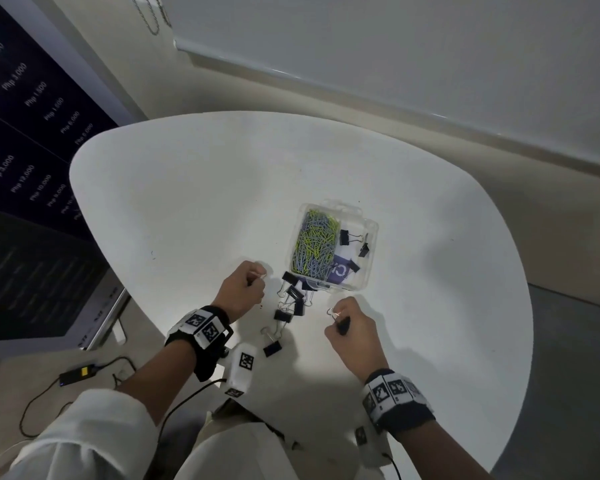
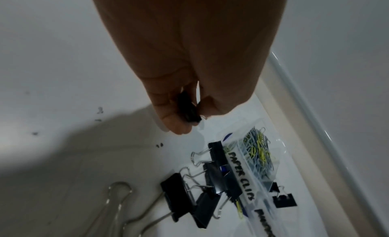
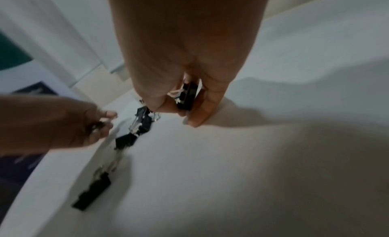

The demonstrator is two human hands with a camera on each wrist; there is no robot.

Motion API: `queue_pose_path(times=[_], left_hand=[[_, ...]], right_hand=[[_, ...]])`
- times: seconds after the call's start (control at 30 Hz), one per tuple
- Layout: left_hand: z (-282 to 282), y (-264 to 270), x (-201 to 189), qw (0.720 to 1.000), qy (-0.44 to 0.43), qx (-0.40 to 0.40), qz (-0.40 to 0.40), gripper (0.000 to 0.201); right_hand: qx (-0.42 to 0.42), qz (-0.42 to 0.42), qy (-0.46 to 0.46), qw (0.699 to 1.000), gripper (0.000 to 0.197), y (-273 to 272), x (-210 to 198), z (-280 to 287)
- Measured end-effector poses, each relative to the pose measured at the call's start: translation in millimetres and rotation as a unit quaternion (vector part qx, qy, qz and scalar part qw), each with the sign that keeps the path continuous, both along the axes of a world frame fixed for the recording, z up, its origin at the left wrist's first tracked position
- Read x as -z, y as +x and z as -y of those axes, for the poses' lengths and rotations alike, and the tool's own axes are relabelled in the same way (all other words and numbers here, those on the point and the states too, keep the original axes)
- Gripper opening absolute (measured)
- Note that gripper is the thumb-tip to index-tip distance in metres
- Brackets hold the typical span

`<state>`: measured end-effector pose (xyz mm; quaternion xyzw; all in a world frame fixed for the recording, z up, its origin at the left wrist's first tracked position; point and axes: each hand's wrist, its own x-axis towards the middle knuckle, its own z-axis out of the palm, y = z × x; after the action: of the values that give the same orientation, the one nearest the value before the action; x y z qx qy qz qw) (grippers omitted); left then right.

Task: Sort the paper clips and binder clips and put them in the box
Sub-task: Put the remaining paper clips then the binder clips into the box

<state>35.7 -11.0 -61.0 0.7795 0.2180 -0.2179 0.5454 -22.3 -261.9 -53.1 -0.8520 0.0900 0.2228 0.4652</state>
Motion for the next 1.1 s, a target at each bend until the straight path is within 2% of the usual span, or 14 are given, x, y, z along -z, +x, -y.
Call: queue_pose_path(times=[0.07,0.13,0.2,0.27,0.37,0.43,0.57,0.7,0.8,0.9,1.0,1.1], left_hand=[[1.9,-1.5,-5.5,0.998,-0.046,-0.037,-0.036,0.013],[6.9,-2.5,-9.3,0.998,-0.038,-0.021,-0.048,0.009],[15.3,-1.2,-8.9,0.999,0.015,0.03,-0.033,0.013],[25.1,1.7,-7.1,0.992,0.073,0.1,-0.004,0.029],[38.9,7.7,-2.6,0.973,0.149,0.17,0.046,0.049],[44.5,11.2,0.6,0.969,0.173,0.169,0.058,0.044],[43.9,14.6,11.3,0.975,0.168,0.139,0.033,0.022],[33.0,10.3,13.2,0.967,0.188,0.169,0.044,0.02],[28.4,5.4,6.7,0.95,0.211,0.203,0.104,0.033],[26.4,1.8,4.4,0.945,0.206,0.227,0.114,0.047],[26.5,0.9,5.5,0.932,0.229,0.259,0.111,0.043],[26.2,0.6,3.1,0.925,0.249,0.262,0.118,0.034]], right_hand=[[0.032,0.014,0.038,0.999,0.029,-1.9,0.8,-4.5],[0.021,0.033,0.045,0.998,0.034,-1.7,1.2,-11.6],[-0.013,0.027,0.034,0.999,0.032,1.3,0.4,-21.4],[-0.04,0.006,0.028,0.999,0.028,5.1,-1.9,-34.3],[-0.048,0.032,0.008,0.998,0.044,7.6,3.2,-50.2],[-0.052,0.065,-0.012,0.996,0.05,8.2,10.4,-55.5],[-0.077,0.101,-0.044,0.991,0.035,5.9,16.0,-57.3],[-0.067,0.105,-0.067,0.99,0.023,-1.5,17.2,-47.8],[-0.025,0.061,-0.042,0.997,0.02,-7.6,12.8,-37.3],[0.041,0.004,0.014,0.999,0.012,-10.9,1.8,-26.4],[0.101,-0.053,0.092,0.989,0.008,-11.7,-7.6,-17.0],[0.184,-0.104,0.195,0.958,0.009,-6.3,-15.2,-11.1]])
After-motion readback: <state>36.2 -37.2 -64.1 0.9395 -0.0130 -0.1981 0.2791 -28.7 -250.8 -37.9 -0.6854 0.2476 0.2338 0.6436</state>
